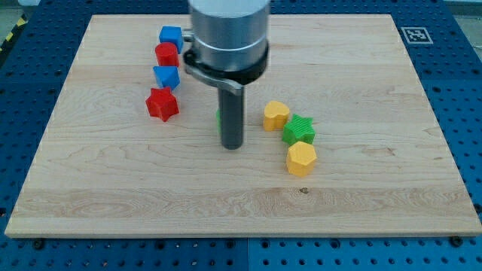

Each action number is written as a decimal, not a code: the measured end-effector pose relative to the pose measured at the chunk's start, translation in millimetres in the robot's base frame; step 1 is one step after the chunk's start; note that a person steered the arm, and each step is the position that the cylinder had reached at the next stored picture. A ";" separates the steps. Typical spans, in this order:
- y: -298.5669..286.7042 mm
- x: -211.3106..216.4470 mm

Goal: Push the green circle towards the top right

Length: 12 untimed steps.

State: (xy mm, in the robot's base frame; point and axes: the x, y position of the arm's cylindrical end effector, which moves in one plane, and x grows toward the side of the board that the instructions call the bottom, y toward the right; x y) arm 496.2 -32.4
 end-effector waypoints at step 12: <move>54.5 -91.0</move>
State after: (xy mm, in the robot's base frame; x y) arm 405.2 22.1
